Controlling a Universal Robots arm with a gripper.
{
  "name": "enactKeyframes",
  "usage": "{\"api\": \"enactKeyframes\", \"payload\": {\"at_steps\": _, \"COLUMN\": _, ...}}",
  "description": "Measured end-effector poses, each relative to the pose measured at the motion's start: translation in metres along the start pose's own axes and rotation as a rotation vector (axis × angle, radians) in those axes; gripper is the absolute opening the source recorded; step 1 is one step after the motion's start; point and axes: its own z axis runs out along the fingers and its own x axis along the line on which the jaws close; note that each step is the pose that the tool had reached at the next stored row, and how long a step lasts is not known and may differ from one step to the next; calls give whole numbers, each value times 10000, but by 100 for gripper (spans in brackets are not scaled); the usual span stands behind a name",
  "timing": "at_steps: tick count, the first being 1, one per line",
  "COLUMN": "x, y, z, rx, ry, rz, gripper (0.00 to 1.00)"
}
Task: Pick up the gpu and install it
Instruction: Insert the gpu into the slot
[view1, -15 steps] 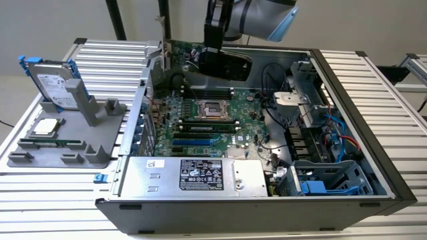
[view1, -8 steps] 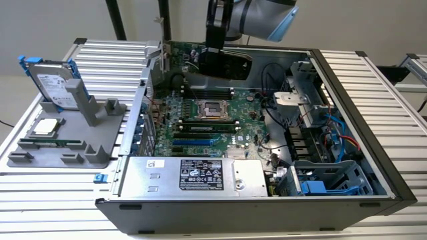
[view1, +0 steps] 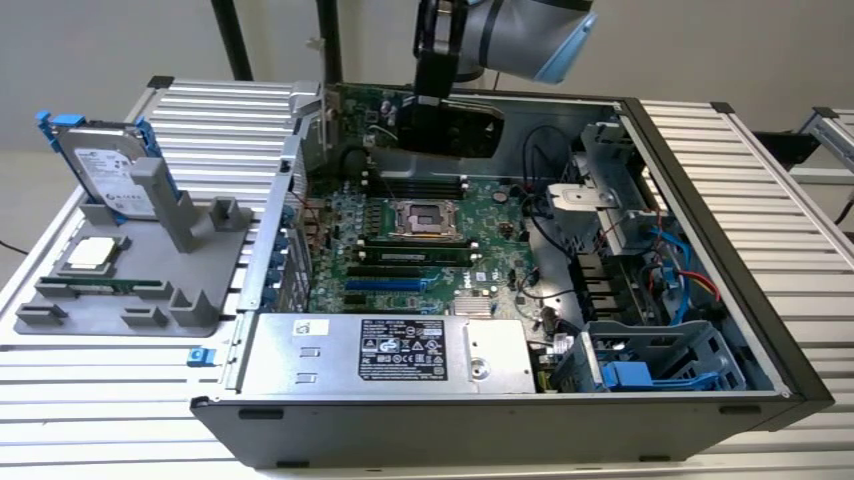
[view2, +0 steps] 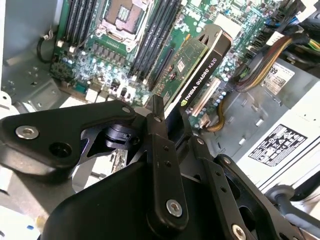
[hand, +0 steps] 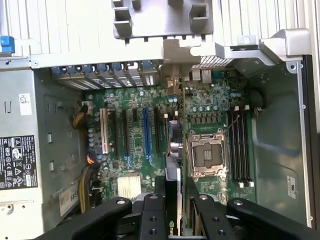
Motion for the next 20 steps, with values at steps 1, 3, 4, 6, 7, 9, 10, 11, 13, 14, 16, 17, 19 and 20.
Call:
{"api": "enactKeyframes", "payload": {"at_steps": 1, "x": 0, "y": 0, "z": 0, "rx": -2, "ry": 5, "rz": -81, "gripper": 0}}
{"api": "enactKeyframes", "payload": {"at_steps": 3, "x": 0, "y": 0, "z": -1, "rx": -4, "ry": 13, "rz": -233, "gripper": 0}}
{"api": "enactKeyframes", "payload": {"at_steps": 4, "x": 0, "y": 0, "z": -1, "rx": -5, "ry": 17, "rz": -310, "gripper": 0}}
{"api": "enactKeyframes", "payload": {"at_steps": 6, "x": 0, "y": 0, "z": -2, "rx": -8, "ry": 26, "rz": -464, "gripper": 0}}
{"api": "enactKeyframes", "payload": {"at_steps": 7, "x": 0, "y": 0, "z": -2, "rx": -9, "ry": 31, "rz": -541, "gripper": 0}}
{"api": "enactKeyframes", "payload": {"at_steps": 9, "x": 0, "y": 0, "z": -2, "rx": -12, "ry": 39, "rz": -681, "gripper": 0}}
{"api": "enactKeyframes", "payload": {"at_steps": 10, "x": 0, "y": 0, "z": -3, "rx": -13, "ry": 42, "rz": -753, "gripper": 0}}
{"api": "enactKeyframes", "payload": {"at_steps": 11, "x": 0, "y": 0, "z": -3, "rx": -13, "ry": 44, "rz": -780, "gripper": 0}}
{"api": "enactKeyframes", "payload": {"at_steps": 13, "x": 0, "y": 0, "z": -3, "rx": -13, "ry": 45, "rz": -780, "gripper": 0}}
{"api": "enactKeyframes", "payload": {"at_steps": 14, "x": 0, "y": 0, "z": -3, "rx": -13, "ry": 45, "rz": -780, "gripper": 0}}
{"api": "enactKeyframes", "payload": {"at_steps": 16, "x": -1, "y": 0, "z": 9, "rx": 42, "ry": 43, "rz": -779, "gripper": 0}}
{"api": "enactKeyframes", "payload": {"at_steps": 17, "x": 0, "y": -1, "z": 16, "rx": 90, "ry": 41, "rz": -782, "gripper": 0}}
{"api": "enactKeyframes", "payload": {"at_steps": 19, "x": 0, "y": -2, "z": 33, "rx": 183, "ry": 39, "rz": -784, "gripper": 0}}
{"api": "enactKeyframes", "payload": {"at_steps": 20, "x": 0, "y": -3, "z": 42, "rx": 225, "ry": 37, "rz": -784, "gripper": 0}}
